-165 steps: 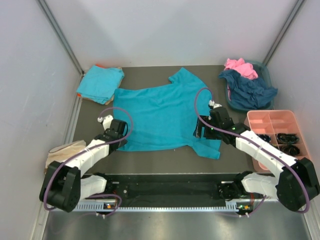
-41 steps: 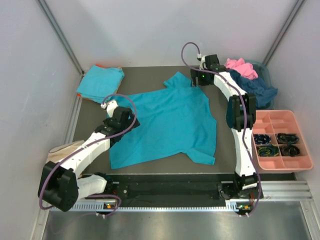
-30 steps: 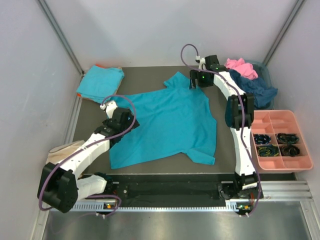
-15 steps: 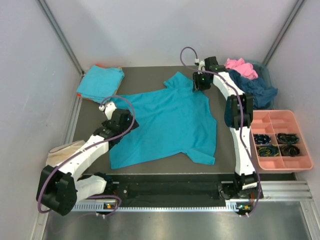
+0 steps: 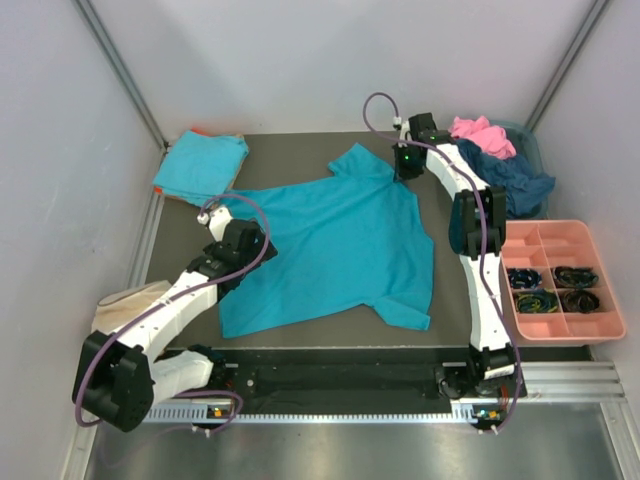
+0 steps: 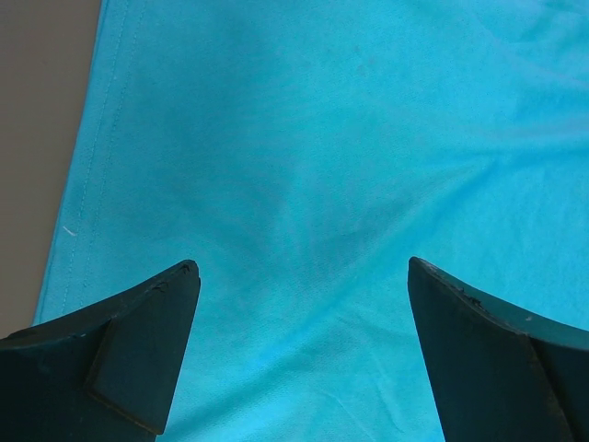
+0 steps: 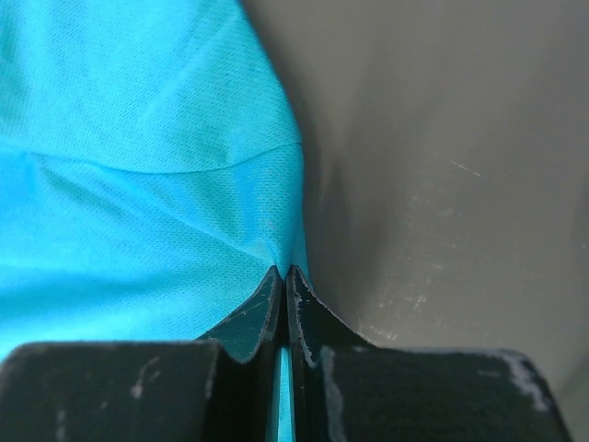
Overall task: Fold and stack the t-shirts
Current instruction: Flatten the tshirt out
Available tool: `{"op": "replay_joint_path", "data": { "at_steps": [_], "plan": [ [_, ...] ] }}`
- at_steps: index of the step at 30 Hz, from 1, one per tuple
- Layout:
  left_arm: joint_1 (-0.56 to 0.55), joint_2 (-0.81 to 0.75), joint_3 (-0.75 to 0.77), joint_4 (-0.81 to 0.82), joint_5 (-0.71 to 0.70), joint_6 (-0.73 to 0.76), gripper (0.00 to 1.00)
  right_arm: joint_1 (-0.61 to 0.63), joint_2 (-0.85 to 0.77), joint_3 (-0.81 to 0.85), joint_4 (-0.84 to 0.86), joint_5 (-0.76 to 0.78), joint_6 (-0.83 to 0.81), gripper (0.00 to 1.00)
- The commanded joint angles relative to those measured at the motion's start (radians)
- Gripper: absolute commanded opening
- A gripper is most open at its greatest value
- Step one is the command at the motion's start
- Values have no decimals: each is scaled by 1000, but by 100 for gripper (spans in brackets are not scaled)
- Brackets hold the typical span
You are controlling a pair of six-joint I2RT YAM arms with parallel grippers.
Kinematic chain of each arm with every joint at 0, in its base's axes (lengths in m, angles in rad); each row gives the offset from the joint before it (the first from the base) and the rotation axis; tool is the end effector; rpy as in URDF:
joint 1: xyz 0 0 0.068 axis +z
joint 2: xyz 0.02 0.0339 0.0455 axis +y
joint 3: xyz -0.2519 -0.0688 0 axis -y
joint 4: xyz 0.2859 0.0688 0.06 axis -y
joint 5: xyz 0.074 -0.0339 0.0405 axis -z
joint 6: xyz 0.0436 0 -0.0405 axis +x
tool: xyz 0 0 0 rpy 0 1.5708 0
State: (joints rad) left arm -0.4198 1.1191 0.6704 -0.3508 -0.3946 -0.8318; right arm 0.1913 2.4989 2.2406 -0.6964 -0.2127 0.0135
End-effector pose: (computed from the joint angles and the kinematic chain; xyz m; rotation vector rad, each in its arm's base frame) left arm 0.2564 -0.0961 0.1883 -0.6511 2.2063 -0.1738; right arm 0.5684 0.1195 0.1543 -0.3100 2.5108 0.3507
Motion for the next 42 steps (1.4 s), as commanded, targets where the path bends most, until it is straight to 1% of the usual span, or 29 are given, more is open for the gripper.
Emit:
{"op": "replay_joint_path", "data": {
  "at_steps": [1, 10, 12, 16, 24, 28, 29, 30, 31, 32, 33, 34, 35, 36, 37, 38, 39, 42],
  "plan": [
    [-4, -19, -8, 18, -21, -9, 99, -9, -8, 53, 41, 105, 72, 0],
    [-4, -18, -6, 12, -27, -10, 99, -44, -8, 56, 34, 210, 166, 0],
    [-4, -19, -6, 10, -33, -10, 99, -53, -9, 54, 28, 257, 183, 0],
    [-4, -19, 0, 10, -46, -3, 99, -73, -23, 27, 24, 279, 220, 0],
    [-2, 22, 41, 15, -67, 30, 99, -79, -40, -1, 28, 371, 232, 0],
    [-2, 34, 57, 6, -75, 30, 99, -81, -43, -3, 32, 360, 232, 0],
    [-2, 34, 54, 6, -75, 30, 99, -81, -40, -3, 32, 351, 232, 4],
    [-2, 34, 52, 7, -78, 30, 99, -81, -41, -4, 32, 331, 232, 12],
    [-2, 33, 52, 9, -82, 30, 99, -81, -43, -9, 38, 317, 232, 24],
    [-2, 33, 52, 9, -85, 31, 99, -81, -51, -19, 50, 302, 232, 49],
    [-2, 31, 55, 6, -93, 31, 99, -81, -78, -33, 64, 273, 235, 58],
    [-2, 30, 58, 6, -111, 36, 99, -81, -95, -68, 99, 260, 238, 64],
    [-2, 27, 66, 4, -119, 39, 99, -81, -113, -88, 119, 251, 243, 74],
    [-2, 25, 70, 4, -131, 40, 99, -81, -159, -107, 135, 234, 249, 78],
    [-2, 22, 75, 6, -139, 49, 99, -81, -181, -143, 177, 224, 250, 80],
    [-2, 22, 86, 6, -156, 56, 99, -81, -205, -160, 198, 179, 250, 83],
    [-2, 21, 90, 6, -164, 60, 99, -81, -247, -188, 219, 156, 252, 85],
    [-2, 21, 106, 9, -182, 76, 99, -81, -305, -228, 274, 70, 262, 88]
  ]
}}
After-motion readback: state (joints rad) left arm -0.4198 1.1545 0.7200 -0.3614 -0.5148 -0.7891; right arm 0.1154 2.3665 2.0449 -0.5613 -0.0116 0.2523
